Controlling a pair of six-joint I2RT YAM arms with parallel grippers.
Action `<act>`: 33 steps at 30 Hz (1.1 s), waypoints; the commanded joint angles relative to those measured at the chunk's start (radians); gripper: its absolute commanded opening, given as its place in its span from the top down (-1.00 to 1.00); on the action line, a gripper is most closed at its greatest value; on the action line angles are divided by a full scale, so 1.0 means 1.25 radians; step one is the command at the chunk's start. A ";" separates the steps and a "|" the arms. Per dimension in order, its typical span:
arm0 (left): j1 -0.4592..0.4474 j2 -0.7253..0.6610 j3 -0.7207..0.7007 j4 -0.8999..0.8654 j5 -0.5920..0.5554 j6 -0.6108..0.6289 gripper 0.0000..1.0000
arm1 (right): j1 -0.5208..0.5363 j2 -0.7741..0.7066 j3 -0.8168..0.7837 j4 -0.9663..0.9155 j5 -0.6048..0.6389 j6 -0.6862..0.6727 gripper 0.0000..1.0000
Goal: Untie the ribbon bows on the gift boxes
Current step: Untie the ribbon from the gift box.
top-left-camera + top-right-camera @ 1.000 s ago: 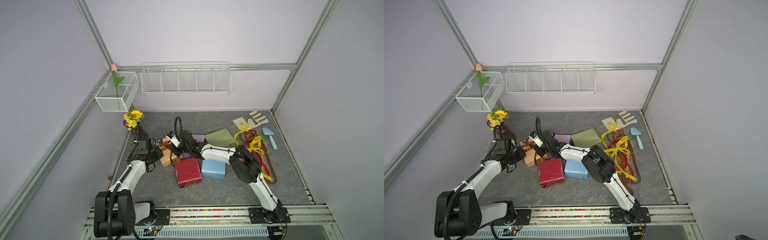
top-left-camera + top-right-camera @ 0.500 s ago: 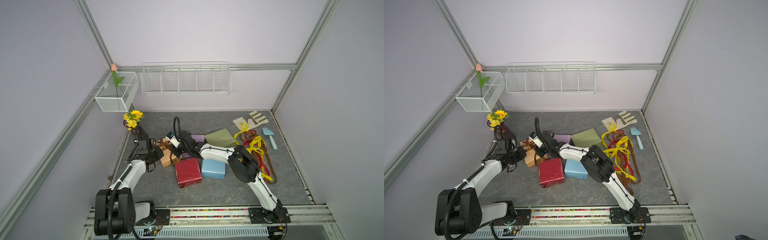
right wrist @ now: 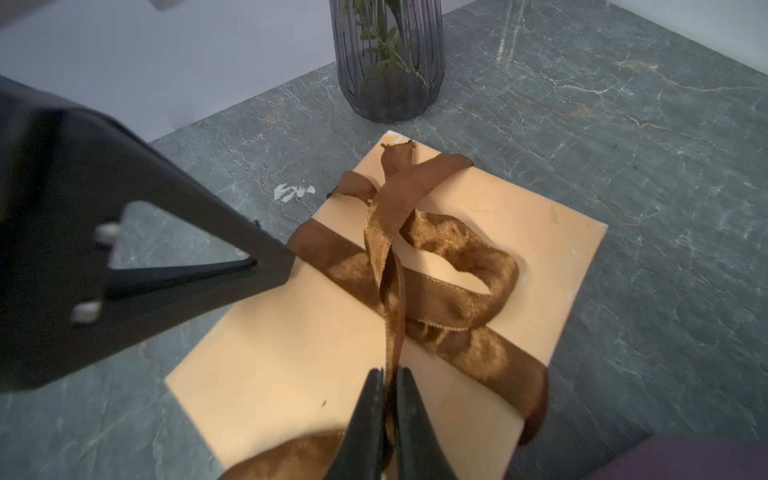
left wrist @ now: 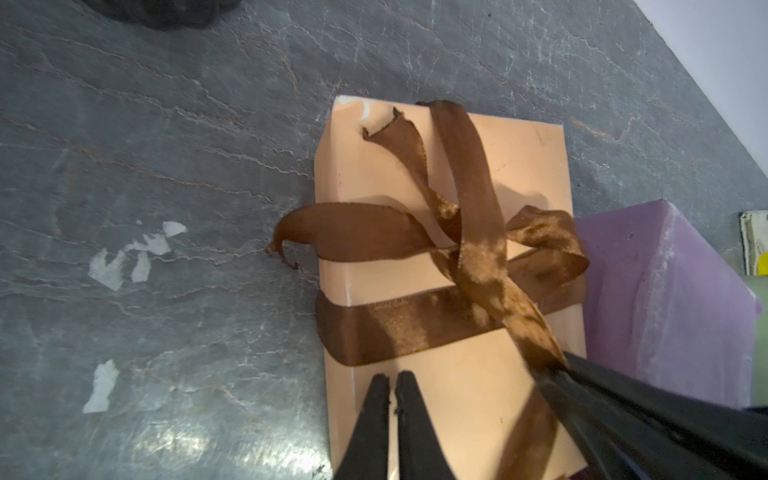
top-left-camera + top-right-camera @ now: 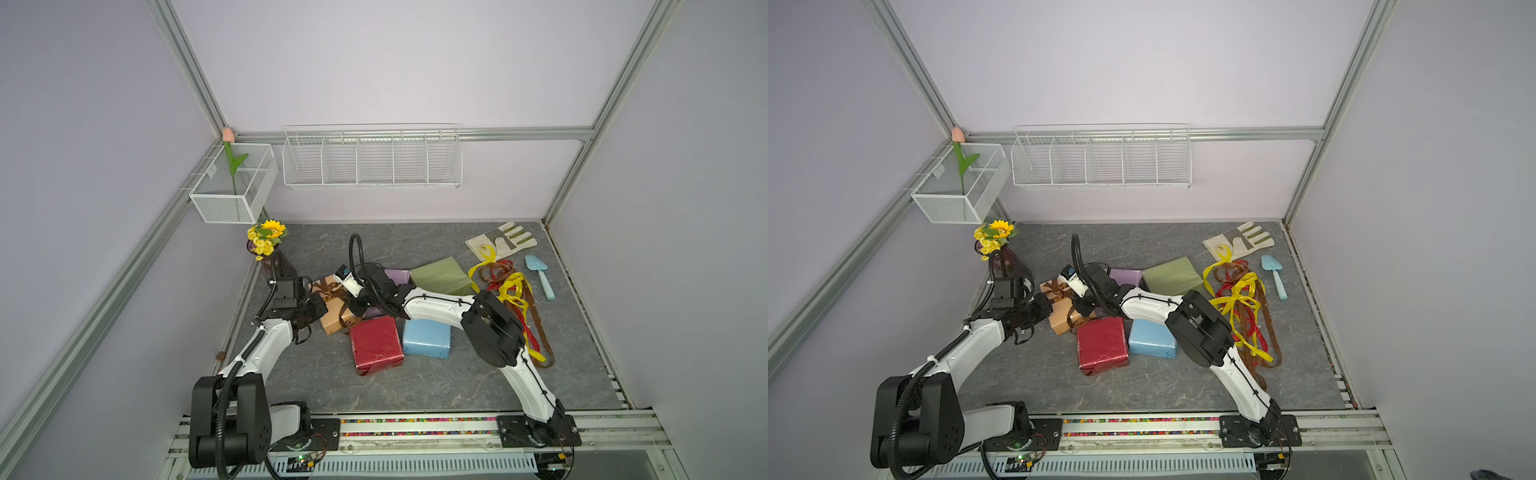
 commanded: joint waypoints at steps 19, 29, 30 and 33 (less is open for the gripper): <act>0.003 0.017 0.048 -0.017 -0.005 0.011 0.80 | 0.018 -0.465 -0.366 -0.028 0.094 -0.017 0.77; 0.002 0.030 0.131 -0.031 0.067 0.008 0.66 | 0.026 -0.578 -0.467 -0.104 0.250 0.006 0.39; 0.002 0.041 0.138 -0.033 0.071 0.003 0.63 | 0.026 -0.586 -0.468 -0.118 0.263 0.006 0.28; -0.001 0.071 0.153 -0.036 0.082 -0.009 0.48 | 0.026 -0.605 -0.475 -0.136 0.289 0.004 -0.01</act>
